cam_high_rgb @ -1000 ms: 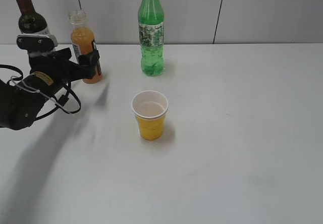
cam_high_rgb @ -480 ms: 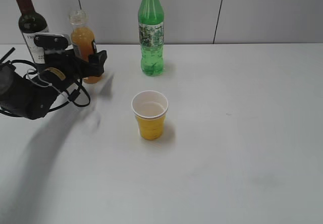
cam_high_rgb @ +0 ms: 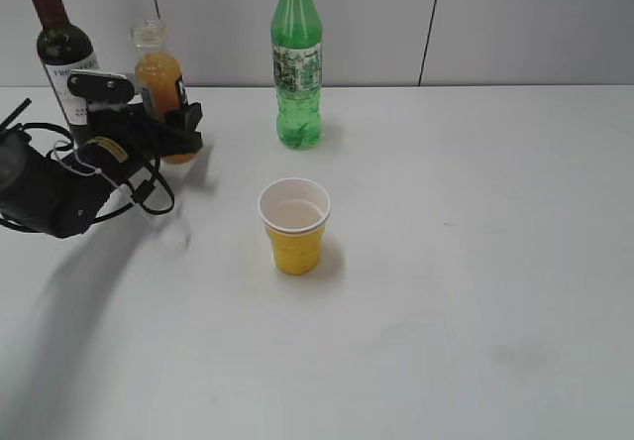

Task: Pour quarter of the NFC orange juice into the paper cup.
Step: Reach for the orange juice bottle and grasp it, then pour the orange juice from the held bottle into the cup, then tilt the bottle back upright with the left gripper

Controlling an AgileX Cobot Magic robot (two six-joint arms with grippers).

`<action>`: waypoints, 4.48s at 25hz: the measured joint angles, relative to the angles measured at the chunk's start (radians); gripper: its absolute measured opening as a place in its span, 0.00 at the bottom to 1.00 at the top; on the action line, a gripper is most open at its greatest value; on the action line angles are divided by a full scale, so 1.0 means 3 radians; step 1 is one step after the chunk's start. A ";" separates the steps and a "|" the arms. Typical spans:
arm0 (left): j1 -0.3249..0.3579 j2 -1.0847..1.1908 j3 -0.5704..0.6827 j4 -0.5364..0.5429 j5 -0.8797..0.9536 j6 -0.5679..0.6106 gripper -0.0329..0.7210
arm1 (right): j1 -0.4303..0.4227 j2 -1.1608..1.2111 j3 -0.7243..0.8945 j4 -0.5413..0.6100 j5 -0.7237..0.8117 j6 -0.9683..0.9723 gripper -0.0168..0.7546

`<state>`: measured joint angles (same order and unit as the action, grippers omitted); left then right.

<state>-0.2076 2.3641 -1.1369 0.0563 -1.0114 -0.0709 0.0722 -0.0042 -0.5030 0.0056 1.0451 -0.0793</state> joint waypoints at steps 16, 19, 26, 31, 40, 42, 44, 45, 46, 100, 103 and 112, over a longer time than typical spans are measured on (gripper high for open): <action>0.0043 -0.1111 0.1056 0.0030 0.0199 0.0444 0.64 | 0.0000 0.0000 0.0000 0.0000 0.0000 0.0000 0.72; 0.0031 -0.1537 0.1545 -0.0112 0.0198 0.0637 0.64 | 0.0000 0.0000 0.0000 0.0000 0.0000 0.0000 0.72; -0.0451 -0.2259 0.2140 -0.1399 0.0366 0.2042 0.64 | 0.0000 0.0000 0.0000 0.0000 0.0000 0.0000 0.72; -0.0924 -0.2342 0.2147 -0.1876 0.0373 0.2867 0.64 | 0.0000 0.0000 0.0000 0.0000 0.0000 0.0000 0.72; -0.1179 -0.2342 0.2147 -0.2163 0.0379 0.3740 0.64 | 0.0000 0.0000 0.0000 0.0000 0.0000 0.0003 0.72; -0.1179 -0.2337 0.2147 -0.2224 0.0379 0.3866 0.64 | 0.0000 0.0000 0.0000 0.0000 0.0000 0.0003 0.72; -0.1179 -0.2314 0.2147 -0.2236 0.0372 0.3969 0.64 | 0.0000 0.0000 0.0000 0.0000 0.0000 0.0003 0.72; -0.1179 -0.2296 0.2147 -0.2236 0.0372 0.4000 0.64 | 0.0000 0.0000 0.0000 0.0000 0.0000 0.0003 0.72; -0.1179 -0.2278 0.2147 -0.2239 0.0375 0.4016 0.64 | 0.0000 0.0000 0.0000 0.0000 0.0000 0.0003 0.72; -0.1510 -0.2005 0.1778 -0.2824 0.0595 0.5668 0.64 | 0.0000 0.0000 0.0000 -0.0019 -0.0003 0.0003 0.72; -0.1510 -0.2005 0.1778 -0.2824 0.0595 0.5690 0.64 | 0.0000 0.0000 0.0000 -0.0019 -0.0003 0.0003 0.72; -0.1510 -0.2005 0.1778 -0.2807 0.0595 0.5874 0.64 | 0.0000 0.0000 0.0000 -0.0019 -0.0003 0.0003 0.72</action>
<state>-0.6607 1.7627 -0.6036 -0.7859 -0.8330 1.6913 0.0722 -0.0042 -0.5030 0.0000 1.0443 -0.0785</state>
